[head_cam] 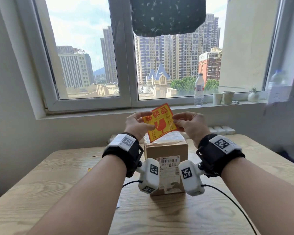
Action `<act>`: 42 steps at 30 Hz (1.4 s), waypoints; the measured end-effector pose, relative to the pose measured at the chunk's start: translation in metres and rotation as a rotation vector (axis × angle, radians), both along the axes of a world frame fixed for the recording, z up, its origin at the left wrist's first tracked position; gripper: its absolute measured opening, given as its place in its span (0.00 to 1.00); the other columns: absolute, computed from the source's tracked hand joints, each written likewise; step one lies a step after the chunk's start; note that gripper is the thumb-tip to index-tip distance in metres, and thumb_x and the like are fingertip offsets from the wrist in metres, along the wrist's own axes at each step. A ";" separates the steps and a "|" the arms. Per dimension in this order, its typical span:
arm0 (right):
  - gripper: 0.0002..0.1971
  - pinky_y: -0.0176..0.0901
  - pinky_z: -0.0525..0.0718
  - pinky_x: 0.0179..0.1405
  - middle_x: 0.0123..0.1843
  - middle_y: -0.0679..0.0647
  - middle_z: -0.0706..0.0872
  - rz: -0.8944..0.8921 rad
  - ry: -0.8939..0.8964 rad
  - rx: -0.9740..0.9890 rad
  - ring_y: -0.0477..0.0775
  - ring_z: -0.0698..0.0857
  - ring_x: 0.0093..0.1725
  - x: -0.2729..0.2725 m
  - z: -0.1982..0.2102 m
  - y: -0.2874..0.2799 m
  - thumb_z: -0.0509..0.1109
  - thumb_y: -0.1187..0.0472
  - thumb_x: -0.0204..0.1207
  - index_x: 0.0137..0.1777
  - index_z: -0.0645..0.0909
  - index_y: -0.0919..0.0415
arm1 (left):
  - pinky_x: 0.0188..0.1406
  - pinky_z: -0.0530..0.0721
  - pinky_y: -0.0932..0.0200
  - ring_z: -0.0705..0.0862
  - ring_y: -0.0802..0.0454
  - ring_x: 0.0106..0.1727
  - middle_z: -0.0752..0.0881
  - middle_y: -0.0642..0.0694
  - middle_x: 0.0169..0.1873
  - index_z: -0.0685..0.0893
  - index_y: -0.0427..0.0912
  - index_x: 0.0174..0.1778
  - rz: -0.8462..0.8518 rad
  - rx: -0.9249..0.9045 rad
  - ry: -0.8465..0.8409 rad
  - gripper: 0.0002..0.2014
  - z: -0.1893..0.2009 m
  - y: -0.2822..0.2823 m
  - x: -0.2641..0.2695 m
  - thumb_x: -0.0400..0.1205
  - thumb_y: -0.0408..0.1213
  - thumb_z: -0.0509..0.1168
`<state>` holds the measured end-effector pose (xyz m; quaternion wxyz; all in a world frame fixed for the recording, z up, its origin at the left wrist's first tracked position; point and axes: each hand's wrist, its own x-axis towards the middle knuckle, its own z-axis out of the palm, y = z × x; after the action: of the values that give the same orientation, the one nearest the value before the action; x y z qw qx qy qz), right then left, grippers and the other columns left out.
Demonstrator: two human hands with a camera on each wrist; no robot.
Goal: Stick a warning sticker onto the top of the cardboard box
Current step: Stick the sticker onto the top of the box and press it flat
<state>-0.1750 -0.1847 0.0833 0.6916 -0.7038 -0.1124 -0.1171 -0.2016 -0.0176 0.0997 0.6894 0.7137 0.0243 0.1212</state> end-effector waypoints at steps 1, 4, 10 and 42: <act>0.09 0.47 0.89 0.48 0.40 0.59 0.90 0.008 -0.006 0.016 0.60 0.90 0.42 0.000 0.002 0.001 0.71 0.73 0.75 0.37 0.86 0.61 | 0.34 0.89 0.65 0.86 0.46 0.56 0.86 0.38 0.58 0.84 0.37 0.62 -0.007 -0.007 -0.015 0.23 -0.001 0.000 0.001 0.72 0.15 0.70; 0.12 0.54 0.89 0.50 0.40 0.60 0.90 0.021 -0.023 0.040 0.63 0.91 0.43 0.003 0.005 0.003 0.69 0.74 0.76 0.35 0.86 0.60 | 0.31 0.90 0.67 0.86 0.45 0.53 0.83 0.37 0.63 0.84 0.37 0.63 -0.050 -0.051 -0.017 0.24 -0.004 -0.003 0.004 0.72 0.14 0.70; 0.15 0.58 0.89 0.53 0.40 0.61 0.90 -0.001 -0.005 0.106 0.63 0.90 0.44 0.014 0.000 -0.002 0.67 0.77 0.75 0.35 0.87 0.61 | 0.52 0.88 0.51 0.86 0.41 0.60 0.86 0.38 0.58 0.86 0.41 0.49 -0.096 -0.060 0.075 0.15 -0.012 0.002 0.014 0.74 0.17 0.70; 0.08 0.39 0.89 0.40 0.40 0.51 0.92 -0.225 0.071 -0.495 0.46 0.88 0.36 0.024 -0.023 -0.006 0.78 0.65 0.67 0.32 0.90 0.52 | 0.53 0.89 0.56 0.91 0.55 0.43 0.93 0.49 0.42 0.92 0.48 0.38 0.144 0.463 0.136 0.09 -0.027 0.006 0.025 0.64 0.38 0.83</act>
<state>-0.1513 -0.1906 0.0603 0.4846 -0.8632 -0.0342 -0.1374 -0.1766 -0.0120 0.0724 0.4938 0.8556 0.0929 0.1242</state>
